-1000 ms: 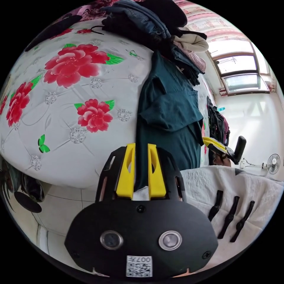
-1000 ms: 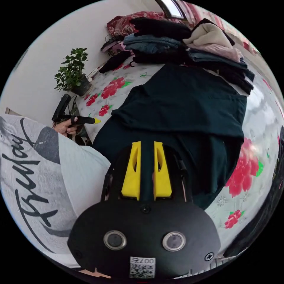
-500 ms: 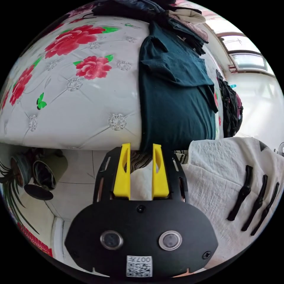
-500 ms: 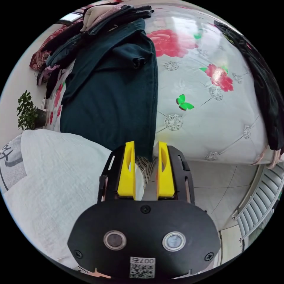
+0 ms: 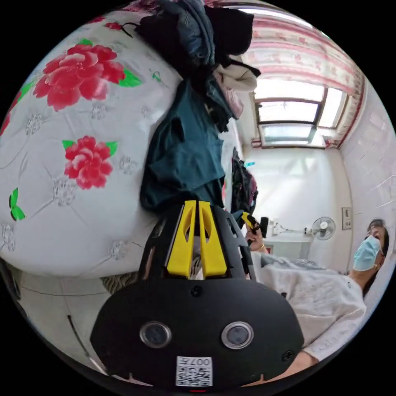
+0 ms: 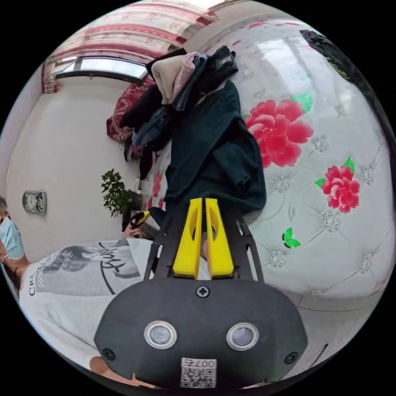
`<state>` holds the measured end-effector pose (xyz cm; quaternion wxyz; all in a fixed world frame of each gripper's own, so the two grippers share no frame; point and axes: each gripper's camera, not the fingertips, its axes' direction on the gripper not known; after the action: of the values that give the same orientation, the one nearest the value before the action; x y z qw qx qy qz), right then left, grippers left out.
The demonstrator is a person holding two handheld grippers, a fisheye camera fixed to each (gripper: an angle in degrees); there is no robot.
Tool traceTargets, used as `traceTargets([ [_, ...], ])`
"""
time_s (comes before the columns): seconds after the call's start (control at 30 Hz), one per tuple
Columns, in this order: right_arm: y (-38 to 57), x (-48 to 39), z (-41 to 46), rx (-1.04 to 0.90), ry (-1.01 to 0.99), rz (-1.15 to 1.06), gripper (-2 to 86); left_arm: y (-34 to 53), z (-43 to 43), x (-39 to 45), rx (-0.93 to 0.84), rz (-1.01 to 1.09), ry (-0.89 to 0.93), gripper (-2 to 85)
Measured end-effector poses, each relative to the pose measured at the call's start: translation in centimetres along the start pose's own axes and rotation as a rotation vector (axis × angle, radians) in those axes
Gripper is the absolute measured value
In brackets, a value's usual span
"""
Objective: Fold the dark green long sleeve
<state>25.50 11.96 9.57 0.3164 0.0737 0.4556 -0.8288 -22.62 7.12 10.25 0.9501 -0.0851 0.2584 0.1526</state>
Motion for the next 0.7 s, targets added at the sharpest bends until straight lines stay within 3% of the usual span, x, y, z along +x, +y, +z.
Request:
traceTargets([
  [0.13,-7.1,0.7,-3.9,0.249,-0.006,0.029,3.4,-6.2,-1.2,-1.5,0.316,-0.198,0.179,3.1],
  [0.23,-10.0,1.7,-4.0,0.235,0.099,0.065,6.3,-8.6,-1.5,-0.4,0.376,-0.215,-0.006,6.0],
  [0.43,-8.0,5.3,-2.4,0.101,0.32,0.038,8.3,-8.0,0.3,1.2,0.188,-0.051,-0.312,8.4],
  [0.7,-9.4,6.8,0.4,-0.054,0.502,-0.084,7.8,-8.2,5.9,2.7,-0.056,0.066,-0.466,10.0],
])
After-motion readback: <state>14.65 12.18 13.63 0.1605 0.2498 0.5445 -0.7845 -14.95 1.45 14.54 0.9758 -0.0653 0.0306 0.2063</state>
